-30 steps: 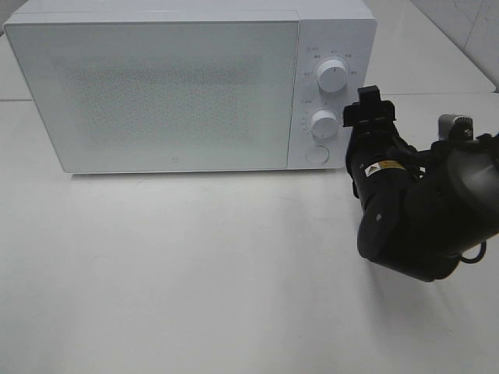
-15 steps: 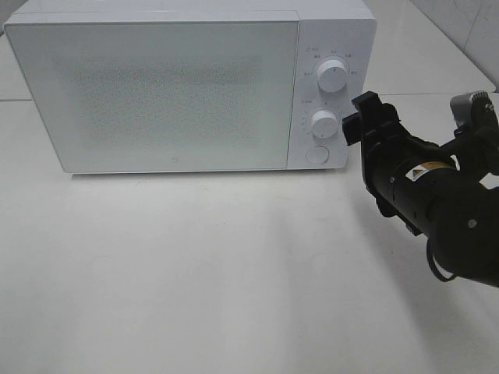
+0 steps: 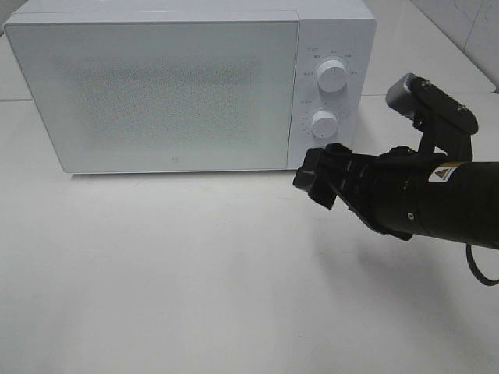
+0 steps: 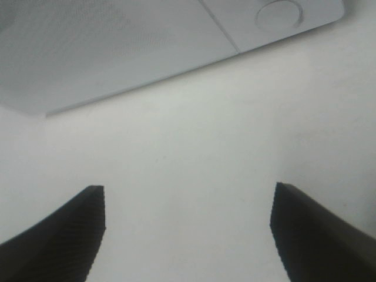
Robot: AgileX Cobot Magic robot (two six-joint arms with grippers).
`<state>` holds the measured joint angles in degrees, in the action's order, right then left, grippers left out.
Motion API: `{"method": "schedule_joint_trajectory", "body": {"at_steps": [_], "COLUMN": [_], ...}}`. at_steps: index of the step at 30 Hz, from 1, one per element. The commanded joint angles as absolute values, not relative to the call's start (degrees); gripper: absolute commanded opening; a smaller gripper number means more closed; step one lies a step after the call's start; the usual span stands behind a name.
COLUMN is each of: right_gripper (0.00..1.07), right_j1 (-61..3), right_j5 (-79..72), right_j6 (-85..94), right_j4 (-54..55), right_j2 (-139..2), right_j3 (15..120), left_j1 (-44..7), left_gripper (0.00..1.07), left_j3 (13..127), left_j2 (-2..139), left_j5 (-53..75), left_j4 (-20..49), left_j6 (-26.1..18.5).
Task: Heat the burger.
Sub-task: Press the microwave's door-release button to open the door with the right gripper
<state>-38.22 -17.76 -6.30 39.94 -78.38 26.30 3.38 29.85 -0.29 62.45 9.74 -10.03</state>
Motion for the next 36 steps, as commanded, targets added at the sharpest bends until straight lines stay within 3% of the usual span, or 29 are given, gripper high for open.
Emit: {"method": "schedule_joint_trajectory", "body": {"at_steps": [1, 6, 13, 32, 36], "right_gripper": [0.75, 0.75, 0.75, 0.75, 0.75], "right_j1": [-38.22, -38.22, -38.22, -38.22, -35.18], "right_j5": [-10.77, 12.20, 31.63, 55.86, 57.41], "right_j6": [-1.83, -0.69, -1.15, -1.32, -1.32], "right_j4": [35.92, 21.03, 12.38, 7.22, 6.13], "right_j2": [-75.80, -71.79, -67.61, -43.49, -35.18], "right_j3": [26.87, 32.54, 39.71, 41.25, 41.25], "left_j1": [3.55, 3.55, 3.55, 3.55, 3.55], "left_gripper": [0.98, 0.98, 0.98, 0.98, 0.98], "left_j3": [29.74, 29.74, 29.74, 29.74, 29.74], "left_j2": [-1.26, -1.26, -1.26, -1.26, -1.26], "left_j5": [61.71, 61.71, 61.71, 61.71, 61.71], "left_j4": [9.91, 9.91, 9.91, 9.91, 9.91], "left_j6": [-10.20, -10.20, -10.20, -10.20, -10.20]}}
